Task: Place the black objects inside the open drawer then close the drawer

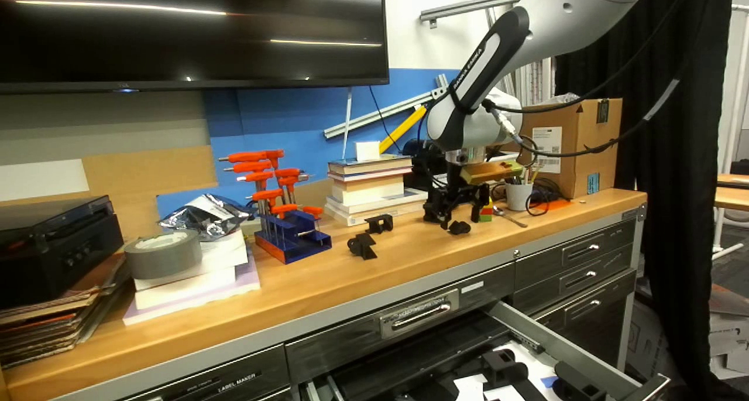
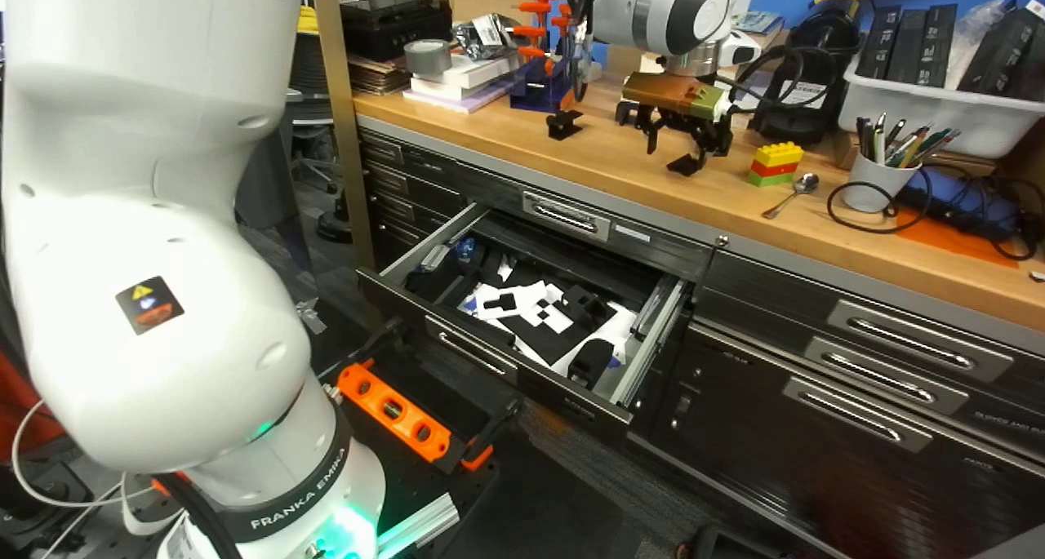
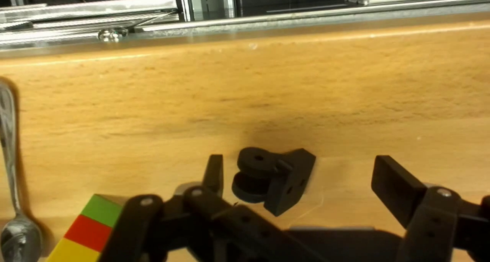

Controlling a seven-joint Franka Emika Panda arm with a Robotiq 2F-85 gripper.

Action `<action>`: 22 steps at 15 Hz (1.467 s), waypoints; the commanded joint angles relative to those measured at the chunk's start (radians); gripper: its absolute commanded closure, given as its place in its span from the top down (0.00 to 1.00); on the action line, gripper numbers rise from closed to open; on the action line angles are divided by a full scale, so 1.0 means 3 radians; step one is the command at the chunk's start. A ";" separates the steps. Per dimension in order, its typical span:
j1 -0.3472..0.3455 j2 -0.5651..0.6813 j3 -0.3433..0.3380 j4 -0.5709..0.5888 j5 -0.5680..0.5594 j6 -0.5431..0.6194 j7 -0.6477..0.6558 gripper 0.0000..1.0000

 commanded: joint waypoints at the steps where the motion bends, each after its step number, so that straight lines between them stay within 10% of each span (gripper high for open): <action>1: 0.0068 0.0199 -0.0083 0.0389 -0.0118 -0.0199 0.0186 1.00; 22: 0.0087 0.0648 -0.0141 0.1027 -0.0164 -0.0741 0.0465 1.00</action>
